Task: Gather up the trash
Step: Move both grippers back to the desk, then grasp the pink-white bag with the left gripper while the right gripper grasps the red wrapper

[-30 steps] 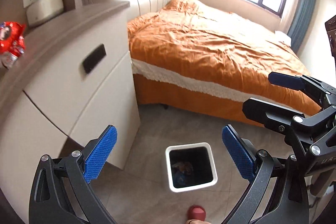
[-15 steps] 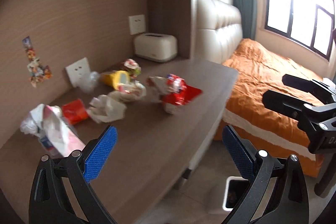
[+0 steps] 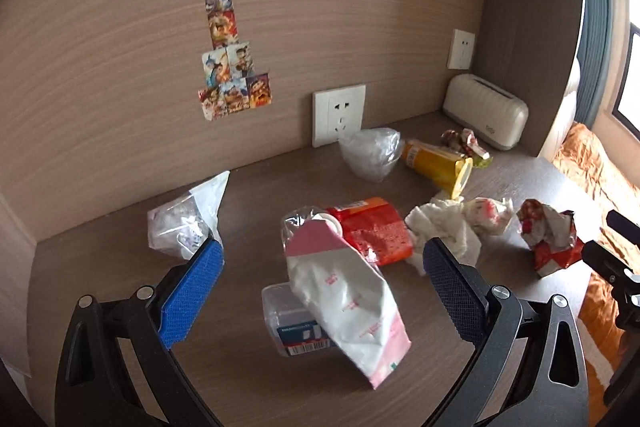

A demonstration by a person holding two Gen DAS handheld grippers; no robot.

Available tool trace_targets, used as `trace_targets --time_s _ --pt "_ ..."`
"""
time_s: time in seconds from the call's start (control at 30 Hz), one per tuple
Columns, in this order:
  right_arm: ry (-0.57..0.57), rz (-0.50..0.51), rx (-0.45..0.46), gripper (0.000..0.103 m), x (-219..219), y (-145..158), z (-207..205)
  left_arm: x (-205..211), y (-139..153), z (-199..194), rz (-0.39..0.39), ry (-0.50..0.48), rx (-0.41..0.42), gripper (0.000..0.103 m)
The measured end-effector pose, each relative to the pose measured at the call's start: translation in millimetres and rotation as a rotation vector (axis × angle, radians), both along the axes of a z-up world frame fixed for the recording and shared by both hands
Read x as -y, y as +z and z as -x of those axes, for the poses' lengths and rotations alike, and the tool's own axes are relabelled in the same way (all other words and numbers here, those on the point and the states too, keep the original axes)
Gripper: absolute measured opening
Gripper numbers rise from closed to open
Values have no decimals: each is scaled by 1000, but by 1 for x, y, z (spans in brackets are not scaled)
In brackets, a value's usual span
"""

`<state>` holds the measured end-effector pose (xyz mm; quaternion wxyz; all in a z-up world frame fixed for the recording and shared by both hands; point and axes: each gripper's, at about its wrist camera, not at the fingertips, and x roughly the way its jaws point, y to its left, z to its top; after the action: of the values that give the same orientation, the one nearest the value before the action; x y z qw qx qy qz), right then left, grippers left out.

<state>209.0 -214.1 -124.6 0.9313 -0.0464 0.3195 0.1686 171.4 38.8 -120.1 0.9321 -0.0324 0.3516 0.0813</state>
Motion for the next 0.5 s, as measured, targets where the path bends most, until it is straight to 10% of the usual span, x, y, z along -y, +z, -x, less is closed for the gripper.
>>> trace_targets --time_s 0.3,0.5 --pt "-38 38 -37 99 -8 -25 -27 -13 -26 -34 60 -54 -107 96" --pt "-54 67 -43 99 -9 -33 -37 -15 -37 -42 134 -95 -143 57"
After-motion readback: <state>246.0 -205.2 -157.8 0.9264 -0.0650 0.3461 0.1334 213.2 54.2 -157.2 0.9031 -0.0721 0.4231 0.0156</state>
